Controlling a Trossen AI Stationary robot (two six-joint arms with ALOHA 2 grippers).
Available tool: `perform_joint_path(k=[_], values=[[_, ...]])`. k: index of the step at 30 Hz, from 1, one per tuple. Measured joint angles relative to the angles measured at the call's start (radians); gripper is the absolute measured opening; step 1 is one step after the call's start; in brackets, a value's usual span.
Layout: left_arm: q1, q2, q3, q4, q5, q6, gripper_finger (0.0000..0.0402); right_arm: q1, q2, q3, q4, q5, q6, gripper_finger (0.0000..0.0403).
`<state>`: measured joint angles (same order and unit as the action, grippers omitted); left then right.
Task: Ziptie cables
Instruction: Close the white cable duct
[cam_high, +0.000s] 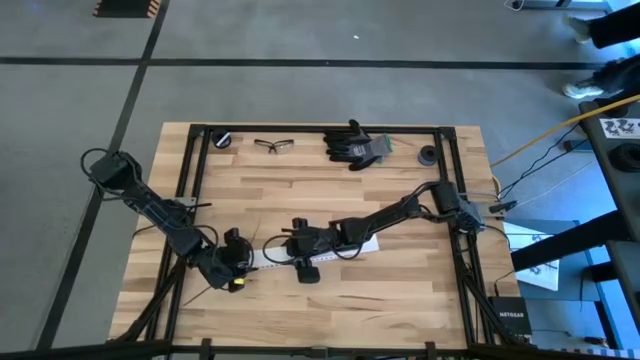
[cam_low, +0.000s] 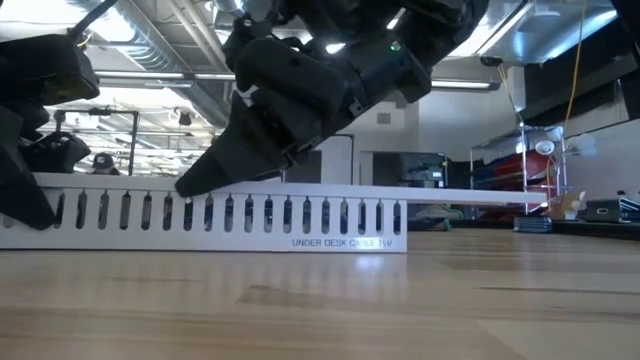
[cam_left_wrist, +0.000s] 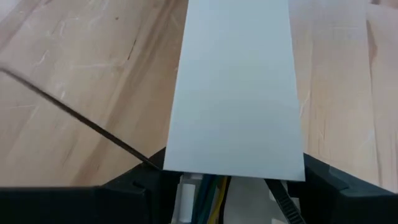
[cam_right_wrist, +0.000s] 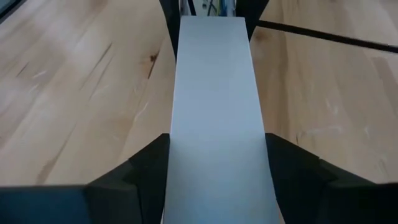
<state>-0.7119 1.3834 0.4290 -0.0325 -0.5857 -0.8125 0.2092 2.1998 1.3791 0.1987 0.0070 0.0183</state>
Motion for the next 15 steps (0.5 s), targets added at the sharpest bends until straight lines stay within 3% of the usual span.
perform_joint_path(k=[4, 10, 15], values=[[-0.002, 0.000, 0.000, 0.001, -0.006, -0.013, 0.0208, 0.000, -0.002, 0.004, -0.021, 0.007, 0.000, 0.0219], [0.009, 0.002, 0.007, 0.017, -0.046, -0.048, 0.0211, -0.004, 0.006, 0.007, -0.026, 0.015, 0.002, 0.0275], [0.052, 0.002, 0.006, 0.045, 0.000, -0.022, 0.0254, 0.000, -0.008, 0.007, -0.073, 0.001, 0.004, 0.0315]])
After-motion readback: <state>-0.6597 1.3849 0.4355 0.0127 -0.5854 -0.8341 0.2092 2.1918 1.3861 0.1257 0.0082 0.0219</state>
